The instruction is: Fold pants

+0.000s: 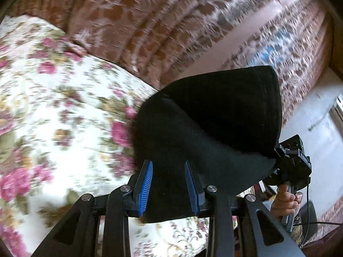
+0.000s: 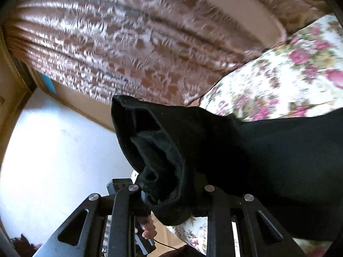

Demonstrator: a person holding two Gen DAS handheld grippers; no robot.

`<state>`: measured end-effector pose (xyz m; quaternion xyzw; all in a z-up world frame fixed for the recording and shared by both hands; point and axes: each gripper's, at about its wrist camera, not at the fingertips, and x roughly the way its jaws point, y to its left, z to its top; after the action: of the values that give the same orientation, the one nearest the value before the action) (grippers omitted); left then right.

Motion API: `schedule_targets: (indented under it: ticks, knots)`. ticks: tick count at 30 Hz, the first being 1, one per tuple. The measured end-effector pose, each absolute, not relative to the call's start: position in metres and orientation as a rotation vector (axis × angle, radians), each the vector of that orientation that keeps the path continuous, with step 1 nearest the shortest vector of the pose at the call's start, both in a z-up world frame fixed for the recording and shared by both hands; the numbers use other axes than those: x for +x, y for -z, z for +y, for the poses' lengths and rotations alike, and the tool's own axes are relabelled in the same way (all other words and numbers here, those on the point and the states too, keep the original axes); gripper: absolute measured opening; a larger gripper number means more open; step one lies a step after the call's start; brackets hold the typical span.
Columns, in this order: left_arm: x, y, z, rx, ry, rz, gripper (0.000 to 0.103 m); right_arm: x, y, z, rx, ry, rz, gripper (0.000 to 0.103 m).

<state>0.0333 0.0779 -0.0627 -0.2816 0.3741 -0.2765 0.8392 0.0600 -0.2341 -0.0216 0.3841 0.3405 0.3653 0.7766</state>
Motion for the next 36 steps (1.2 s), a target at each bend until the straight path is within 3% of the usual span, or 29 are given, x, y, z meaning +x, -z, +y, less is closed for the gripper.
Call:
schedule_targets:
  ticks: [9,16,19,21,22,23,29,36]
  knots:
    - [0.044,0.078,-0.014,-0.407,0.737,0.937,0.032,0.026,0.103,-0.318,1.022,-0.583,0.795,0.023]
    - [0.039,0.079,-0.031,-0.334,0.752,0.951,0.032,0.017,0.148,-0.343,1.104,-0.489,0.828,0.023]
    - [0.038,0.077,-0.029,-0.324,0.746,0.957,0.032,0.017,0.153,-0.345,1.135,-0.501,0.825,0.032]
    - [0.038,0.078,-0.029,-0.324,0.744,0.959,0.032,0.014,0.155,-0.350,1.164,-0.508,0.809,0.053]
    - [0.038,0.079,-0.029,-0.327,0.745,0.960,0.032,0.011,0.155,-0.353,1.182,-0.507,0.791,0.068]
    - [0.039,0.079,-0.028,-0.330,0.744,0.961,0.032,0.008,0.155,-0.356,1.201,-0.506,0.767,0.074]
    - [0.042,0.079,-0.030,-0.327,0.740,0.963,0.032,-0.003,0.150,-0.355,1.170,-0.492,0.743,0.075]
    - [0.044,0.082,-0.026,-0.350,0.732,0.978,0.032,-0.002,0.136,-0.325,0.938,-0.461,0.767,0.072]
